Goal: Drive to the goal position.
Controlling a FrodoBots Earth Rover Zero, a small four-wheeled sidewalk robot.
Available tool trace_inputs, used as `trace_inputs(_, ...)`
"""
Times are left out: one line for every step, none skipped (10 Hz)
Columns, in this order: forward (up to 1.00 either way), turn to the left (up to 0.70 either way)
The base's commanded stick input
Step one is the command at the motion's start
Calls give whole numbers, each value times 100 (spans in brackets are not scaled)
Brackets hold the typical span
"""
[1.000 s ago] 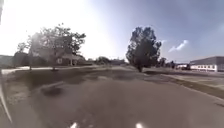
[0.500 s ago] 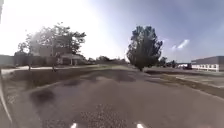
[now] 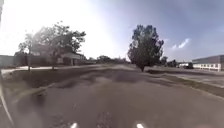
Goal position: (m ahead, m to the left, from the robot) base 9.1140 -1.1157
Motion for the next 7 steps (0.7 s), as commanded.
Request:
trace_inputs(70, 0)
trace_inputs(70, 0)
trace_inputs(70, 0)
trace_inputs(70, 0)
trace_inputs(70, 0)
trace_inputs(70, 0)
trace_inputs(70, 0)
